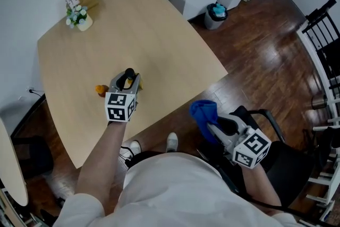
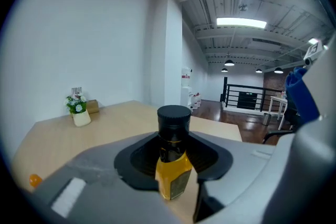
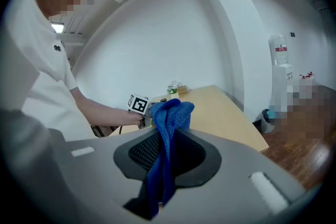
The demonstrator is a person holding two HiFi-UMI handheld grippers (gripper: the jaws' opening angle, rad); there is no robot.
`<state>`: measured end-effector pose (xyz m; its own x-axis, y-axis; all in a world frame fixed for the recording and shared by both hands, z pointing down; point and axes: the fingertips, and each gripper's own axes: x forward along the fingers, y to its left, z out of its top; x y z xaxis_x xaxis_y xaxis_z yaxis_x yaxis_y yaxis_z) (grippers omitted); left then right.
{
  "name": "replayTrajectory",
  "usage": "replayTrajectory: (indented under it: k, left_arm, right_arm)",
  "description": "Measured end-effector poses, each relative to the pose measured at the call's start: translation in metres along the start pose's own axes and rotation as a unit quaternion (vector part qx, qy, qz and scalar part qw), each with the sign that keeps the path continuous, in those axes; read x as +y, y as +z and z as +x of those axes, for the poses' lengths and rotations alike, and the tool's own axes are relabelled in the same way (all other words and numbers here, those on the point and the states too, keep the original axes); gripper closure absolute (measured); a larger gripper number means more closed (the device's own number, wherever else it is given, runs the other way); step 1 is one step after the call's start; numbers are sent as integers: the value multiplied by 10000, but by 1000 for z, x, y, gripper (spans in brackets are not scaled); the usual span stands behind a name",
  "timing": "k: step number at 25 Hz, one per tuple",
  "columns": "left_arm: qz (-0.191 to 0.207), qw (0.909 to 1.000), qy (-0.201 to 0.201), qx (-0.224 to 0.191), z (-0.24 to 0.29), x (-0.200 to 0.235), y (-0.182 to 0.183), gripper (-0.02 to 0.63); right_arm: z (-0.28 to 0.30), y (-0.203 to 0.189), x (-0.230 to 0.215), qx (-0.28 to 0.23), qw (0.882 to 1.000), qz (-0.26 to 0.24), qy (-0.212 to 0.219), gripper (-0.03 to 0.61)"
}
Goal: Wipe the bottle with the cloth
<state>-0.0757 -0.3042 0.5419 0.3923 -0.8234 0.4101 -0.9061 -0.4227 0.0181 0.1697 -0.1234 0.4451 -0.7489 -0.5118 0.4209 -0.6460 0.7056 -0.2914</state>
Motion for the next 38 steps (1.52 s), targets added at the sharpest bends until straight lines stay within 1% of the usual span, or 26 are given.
replayTrajectory:
  k: [2, 5, 12, 13, 15, 16, 19, 23, 28, 31, 33, 35, 37, 38]
  left_arm:
    - [-20, 10000, 59, 16, 4, -2, -7, 460]
    - [-9, 9999, 109, -32, 4, -3, -8, 460]
    - [157, 9998, 128, -31, 3, -3, -7, 452]
    - [168, 9997, 150, -36, 2, -3, -6, 437]
    - [205, 9995, 215, -45, -3, -3, -2, 380]
    - [239, 9994, 239, -51, -7, -4, 1, 370]
    - [315, 9991, 276, -87, -26, -7, 6, 370]
    - [314, 9989, 337, -112, -71, -13, 5, 370]
    - [352, 9991, 175, 166, -142, -29, -22, 371]
    - [403, 9981, -136, 440, -194, -34, -48, 380]
    - [430, 9968, -413, 533, -233, -38, -67, 388]
    - [526, 9951, -685, 481, -273, -41, -85, 393]
    - [578, 9933, -934, 358, -314, -43, -105, 393]
    - [543, 9924, -1058, 307, -335, -44, -114, 393]
  right_arm:
    - [-4, -2, -1, 32, 10000, -27, 22, 499]
    - [-5, -3, -1, 68, 10000, -47, 55, 499]
    - [4, -3, 3, 88, 9997, -117, 182, 499]
    - [5, -3, 5, 79, 9997, -129, 205, 499]
    - [5, -3, 7, 57, 9995, -147, 259, 499]
    - [6, -3, 8, 46, 9995, -152, 289, 499]
    - [8, -2, 12, -7, 9991, -188, 385, 499]
    - [17, -8, 21, -139, 9979, -205, 596, 499]
    - [39, -27, 45, -373, 9960, -143, 799, 500]
    - [53, -37, 85, -419, 9959, -70, 796, 499]
    - [55, -42, 122, -464, 9959, -151, 761, 499]
    - [52, -52, 157, -487, 9964, -303, 619, 499]
    - [46, -70, 189, -523, 9974, -360, 328, 499]
    - [40, -81, 206, -563, 9978, -305, 146, 499]
